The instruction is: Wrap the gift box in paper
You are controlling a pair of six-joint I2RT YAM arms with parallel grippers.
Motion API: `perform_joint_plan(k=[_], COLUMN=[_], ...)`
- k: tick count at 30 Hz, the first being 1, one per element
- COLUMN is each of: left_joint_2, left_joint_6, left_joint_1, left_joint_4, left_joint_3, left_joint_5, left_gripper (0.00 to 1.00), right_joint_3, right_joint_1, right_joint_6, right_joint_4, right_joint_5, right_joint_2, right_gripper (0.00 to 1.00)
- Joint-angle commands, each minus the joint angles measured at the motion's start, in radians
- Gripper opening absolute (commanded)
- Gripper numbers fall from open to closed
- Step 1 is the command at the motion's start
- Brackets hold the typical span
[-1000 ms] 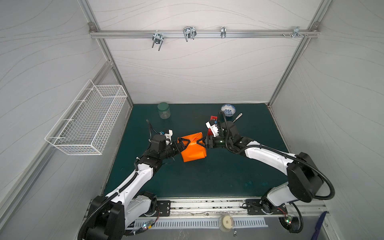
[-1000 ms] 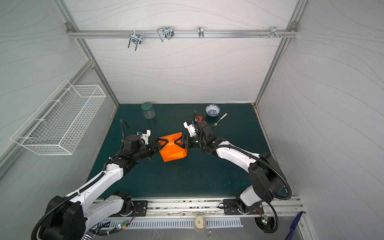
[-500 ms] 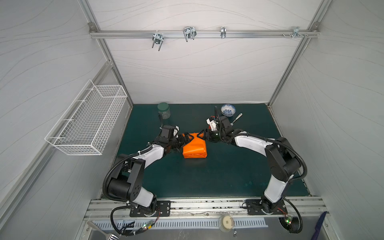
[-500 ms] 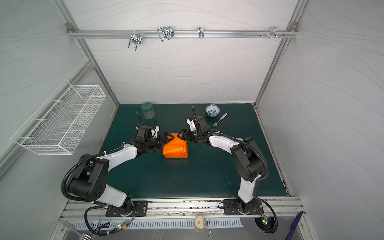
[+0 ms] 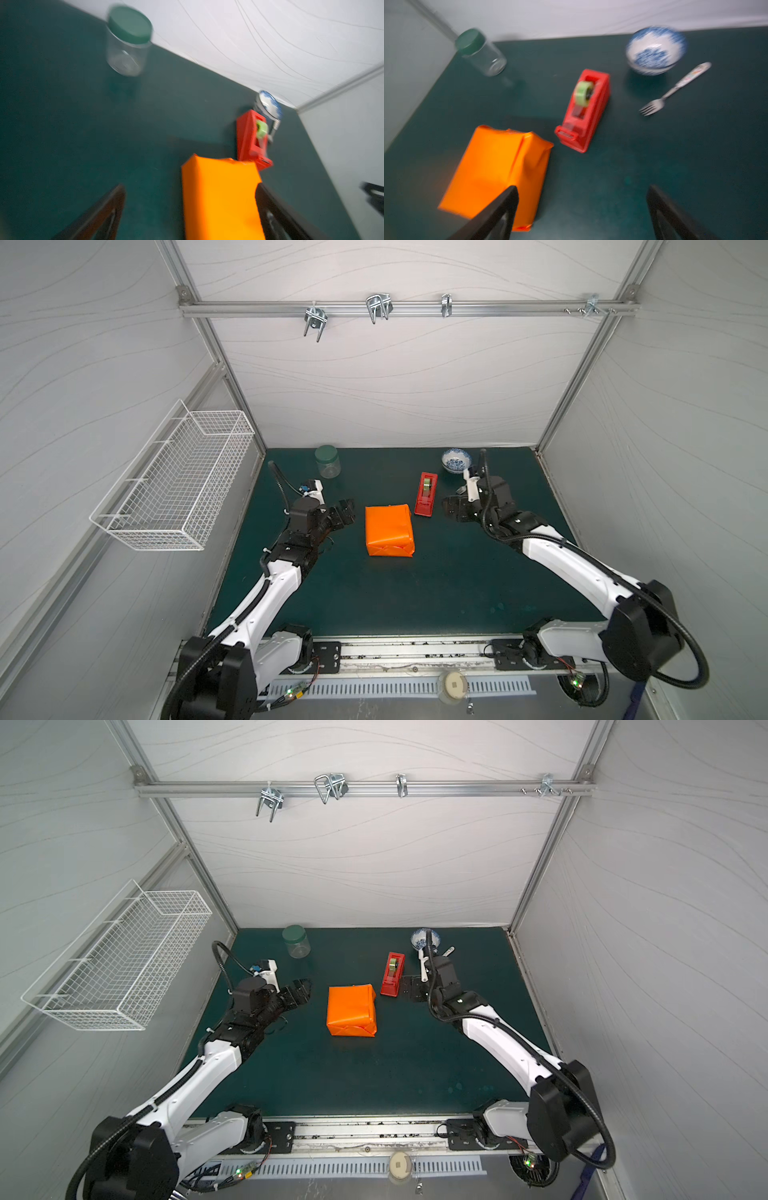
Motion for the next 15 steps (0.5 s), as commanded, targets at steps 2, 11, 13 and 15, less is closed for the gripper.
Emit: perform_joint_plan(k=[2,11,13,15], left_joint_2=[-0.002,0.372,0.401,0.451], left_joint_6=[0.279,0.276,0.286,0.291], left_joint_1=[0.055,0.218,0.235,0.248], left_joint_4=[0.19,0.558,0.49,0.589], left_joint_3=[-0.111,-0.146,-0.096,-0.119], left_joint_5=[-0.26,0.042,0.068,0.088], left_gripper=[0.99,0.99,0.99,0.99], right_joint_3=[-0.164,-0.368,-0.376,-0.4], right_joint_1=[-0.126,-0.242,-0.294,-0.365], right_joint_6=[-0.172,-0.332,-0.302,-0.249], right_joint_4=[0.186,0.758,0.798,0.881], right_joint_5=[0.271,0.096,0.029,-0.07], right_joint_2=[0.026,0.237,0.263,0.317], right_gripper=[0.99,0.99,0.99,0.99])
